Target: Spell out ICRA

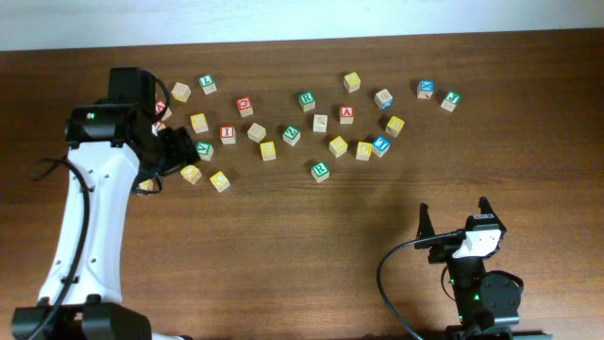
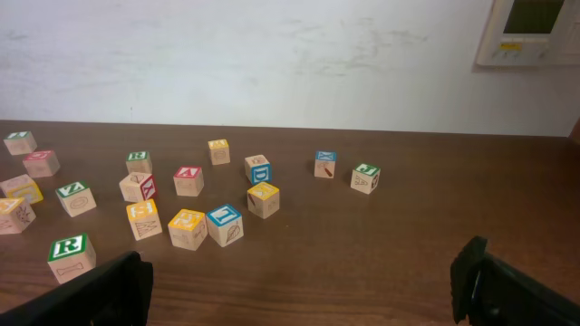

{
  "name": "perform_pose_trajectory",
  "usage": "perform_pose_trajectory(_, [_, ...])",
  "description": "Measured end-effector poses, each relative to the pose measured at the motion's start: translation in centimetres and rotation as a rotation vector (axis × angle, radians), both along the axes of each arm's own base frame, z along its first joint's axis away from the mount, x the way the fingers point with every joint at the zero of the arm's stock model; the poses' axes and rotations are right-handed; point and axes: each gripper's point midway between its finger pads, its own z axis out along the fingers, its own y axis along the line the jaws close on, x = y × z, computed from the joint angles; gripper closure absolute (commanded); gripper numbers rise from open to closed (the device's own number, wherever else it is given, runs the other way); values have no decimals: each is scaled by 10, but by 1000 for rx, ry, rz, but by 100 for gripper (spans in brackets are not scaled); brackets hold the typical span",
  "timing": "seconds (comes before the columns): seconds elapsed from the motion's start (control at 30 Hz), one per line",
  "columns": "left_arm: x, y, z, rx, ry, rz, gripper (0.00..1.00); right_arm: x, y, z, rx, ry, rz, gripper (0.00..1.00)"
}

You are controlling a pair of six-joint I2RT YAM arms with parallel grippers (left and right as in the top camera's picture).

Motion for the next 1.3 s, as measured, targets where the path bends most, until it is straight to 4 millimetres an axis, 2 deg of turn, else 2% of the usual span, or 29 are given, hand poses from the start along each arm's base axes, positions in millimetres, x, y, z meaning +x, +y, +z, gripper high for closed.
perform_pose_trajectory(0.07, [6,9,-1,34,-22,75,1,0,0,0,0,0,0,2])
perform_pose_trajectory(0.17, [12,11,-10,42,-15,115,1,0,0,0,0,0,0,2])
perform_pose_trajectory(0.33, [38,15,-13,49,-91,138,1,0,0,0,0,0,0,2])
perform_pose_trajectory(0.57, [35,52,-22,55,-67,237,1,0,0,0,0,0,0,2])
perform_pose_trajectory(0.7, [34,54,-26,18,-56,247,1,0,0,0,0,0,0,2])
perform_pose_trajectory(0.83, [42,9,-29,-144,-54,34,1,0,0,0,0,0,0,2])
perform_pose_trajectory(1.07, [43,-86,-28,-216,-52,-268,1,0,0,0,0,0,0,2])
perform_pose_trajectory(1.1, [43,-93,-30,-215,-49,-290,1,0,0,0,0,0,0,2])
perform_pose_trajectory(1.23, [46,-133,-49,-213,-22,-389,1,0,0,0,0,0,0,2])
perform_pose_trajectory(1.3, [54,-150,-57,-215,-40,-426,1,0,0,0,0,0,0,2])
